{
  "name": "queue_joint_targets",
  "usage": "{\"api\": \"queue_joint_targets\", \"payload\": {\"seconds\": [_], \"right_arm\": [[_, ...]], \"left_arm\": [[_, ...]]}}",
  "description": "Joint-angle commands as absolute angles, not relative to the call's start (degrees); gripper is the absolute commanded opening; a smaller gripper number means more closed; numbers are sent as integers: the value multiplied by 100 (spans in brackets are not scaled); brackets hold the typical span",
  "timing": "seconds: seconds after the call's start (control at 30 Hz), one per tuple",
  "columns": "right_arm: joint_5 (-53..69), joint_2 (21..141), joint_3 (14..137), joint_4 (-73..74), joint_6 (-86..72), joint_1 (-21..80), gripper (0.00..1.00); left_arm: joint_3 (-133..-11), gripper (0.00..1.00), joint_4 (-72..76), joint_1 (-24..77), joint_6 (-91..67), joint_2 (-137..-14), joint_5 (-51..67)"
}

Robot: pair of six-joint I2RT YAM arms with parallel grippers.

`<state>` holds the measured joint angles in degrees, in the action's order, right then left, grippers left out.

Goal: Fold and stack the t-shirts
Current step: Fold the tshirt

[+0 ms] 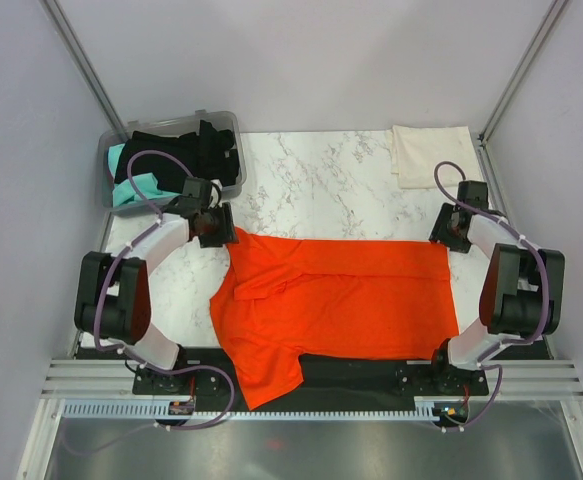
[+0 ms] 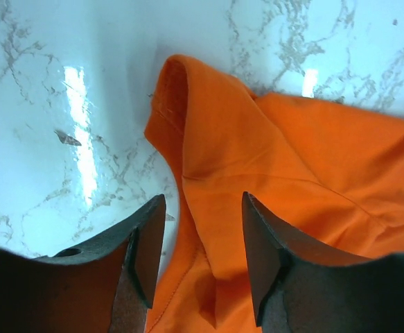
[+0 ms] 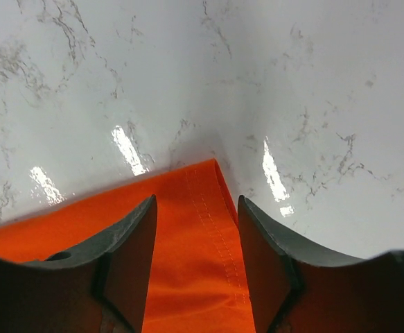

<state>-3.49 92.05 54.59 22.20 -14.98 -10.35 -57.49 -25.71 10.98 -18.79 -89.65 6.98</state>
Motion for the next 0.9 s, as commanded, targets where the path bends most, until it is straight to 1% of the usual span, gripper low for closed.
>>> {"api": "queue_joint_targets", "payload": {"seconds": [0.0,0.03,0.1,0.27,0.3,0.37,0.43,0.5,0.6,0.7,0.73,0.8,0.83,0.87], "right_arm": [[-290,9377,5669,2004,-1151,-1063,56],[-255,9404,5652,1960,-1151,-1081,53],[-115,9535,5686,1898,-1134,-1081,50],[-229,9703,5853,1978,-1037,-1134,50],[-229,9738,5862,1978,-1002,-1160,52],[-141,9791,5888,1995,-941,-1186,53],[-53,9870,5897,2013,-923,-1204,53],[-9,9914,5897,2004,-932,-1204,53],[-9,9975,5932,1986,-940,-1213,52],[-9,10019,5985,1995,-949,-1222,51],[-17,10037,6003,1986,-958,-1213,50],[176,10072,6003,1995,-984,-1213,43],[184,10090,5994,1995,-984,-1213,40],[185,10107,5985,1995,-993,-1213,35]], "left_arm": [[-6081,55,-2110,1046,-1801,-9175,484],[-6117,54,-2066,1037,-1828,-9298,483],[-6300,53,-2057,1028,-1854,-9456,545],[-6513,51,-2065,967,-1960,-9896,747],[-6539,50,-2057,967,-1977,-9949,764],[-6539,49,-2030,967,-1986,-10010,773],[-6548,45,-2021,958,-1995,-10081,782],[-6530,44,-2004,958,-2013,-10107,782],[-6513,44,-1934,958,-2057,-10081,712],[-6600,45,-1872,958,-2065,-10160,721],[-6618,47,-1829,958,-2083,-10212,747],[-6653,48,-1767,958,-2118,-10274,843],[-6662,47,-1732,958,-2118,-10353,852],[-6680,45,-1714,958,-2144,-10388,870]]}}
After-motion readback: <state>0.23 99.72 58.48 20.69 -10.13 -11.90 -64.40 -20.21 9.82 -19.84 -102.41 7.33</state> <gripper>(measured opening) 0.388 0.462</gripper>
